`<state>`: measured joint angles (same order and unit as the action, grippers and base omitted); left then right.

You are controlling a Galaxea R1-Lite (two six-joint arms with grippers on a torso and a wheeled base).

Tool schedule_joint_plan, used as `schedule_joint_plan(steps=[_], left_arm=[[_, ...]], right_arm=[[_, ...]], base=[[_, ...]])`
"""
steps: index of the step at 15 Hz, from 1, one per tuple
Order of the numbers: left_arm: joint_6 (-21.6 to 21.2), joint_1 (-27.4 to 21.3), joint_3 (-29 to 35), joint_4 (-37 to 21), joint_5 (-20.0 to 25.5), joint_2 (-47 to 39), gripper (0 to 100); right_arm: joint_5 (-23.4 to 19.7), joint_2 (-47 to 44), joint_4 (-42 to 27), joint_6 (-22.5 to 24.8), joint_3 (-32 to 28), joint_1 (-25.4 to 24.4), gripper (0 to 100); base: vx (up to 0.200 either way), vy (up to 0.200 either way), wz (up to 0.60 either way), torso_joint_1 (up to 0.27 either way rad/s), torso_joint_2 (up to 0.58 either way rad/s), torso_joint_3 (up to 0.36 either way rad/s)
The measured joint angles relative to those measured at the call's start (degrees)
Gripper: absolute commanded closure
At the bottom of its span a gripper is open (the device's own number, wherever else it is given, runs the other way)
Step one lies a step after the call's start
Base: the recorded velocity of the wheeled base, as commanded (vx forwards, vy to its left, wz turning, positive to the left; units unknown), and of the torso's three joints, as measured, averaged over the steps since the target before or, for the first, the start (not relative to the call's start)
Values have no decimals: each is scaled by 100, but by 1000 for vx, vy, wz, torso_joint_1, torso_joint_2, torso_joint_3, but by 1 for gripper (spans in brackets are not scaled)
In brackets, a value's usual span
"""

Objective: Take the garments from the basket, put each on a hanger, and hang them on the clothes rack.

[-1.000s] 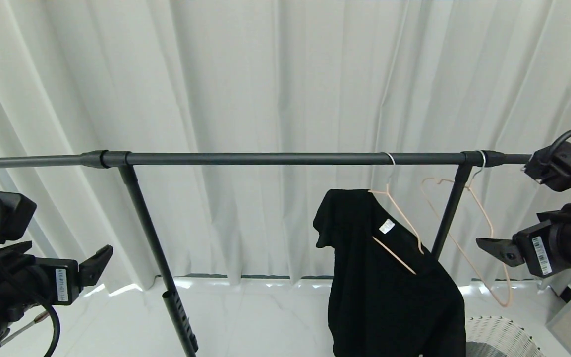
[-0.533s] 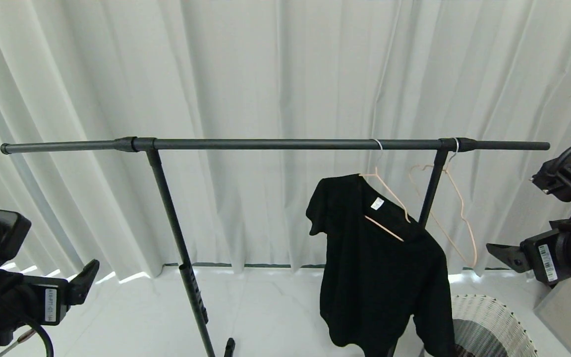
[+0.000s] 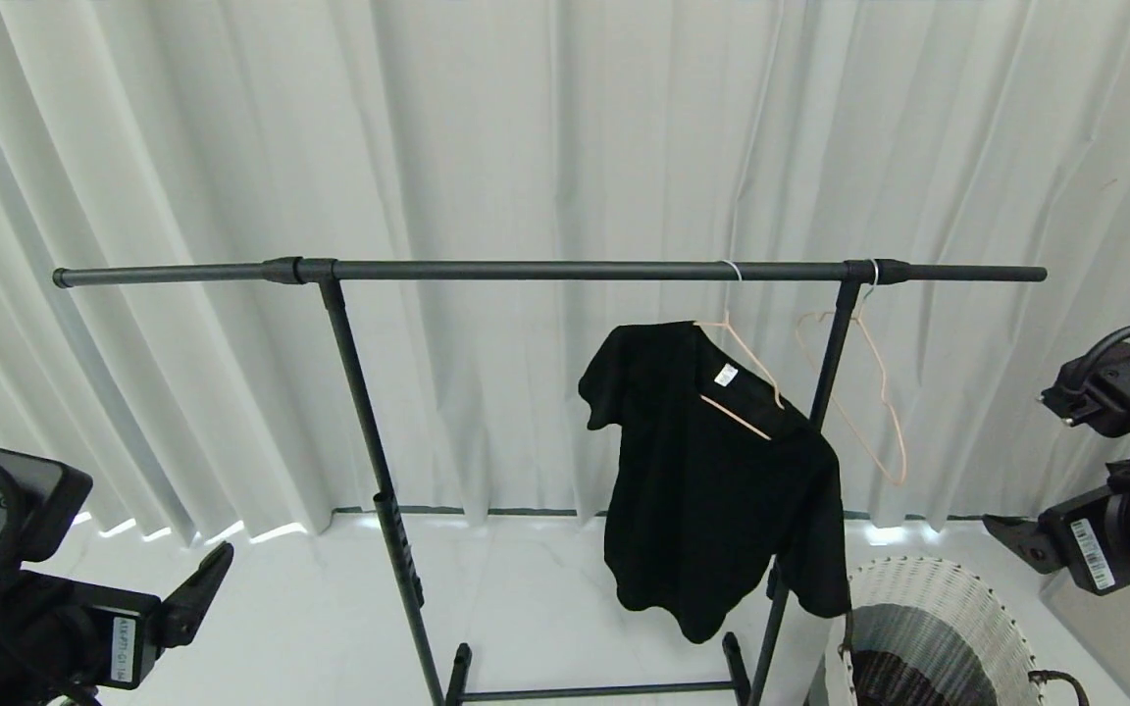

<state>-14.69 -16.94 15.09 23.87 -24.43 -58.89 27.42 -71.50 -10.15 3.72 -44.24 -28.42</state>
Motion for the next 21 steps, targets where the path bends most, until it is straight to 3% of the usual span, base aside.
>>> schedule_joint_plan(steps=[4,13,21], left_arm=[[-2,-11,-140,11,2,77,0],[-15,-17,-149,2,12,24,0],[29,-17,-2,2,13,-41,0]], right_arm=[[336,-5,-24,2,9,69,0],[369,141,-44,68,11,85,0],[369,446,-11,602,185,85,0]], base=[[0,0,0,-21,49,27],[0,0,0,-231,507,273],[0,0,0,-215,501,289]])
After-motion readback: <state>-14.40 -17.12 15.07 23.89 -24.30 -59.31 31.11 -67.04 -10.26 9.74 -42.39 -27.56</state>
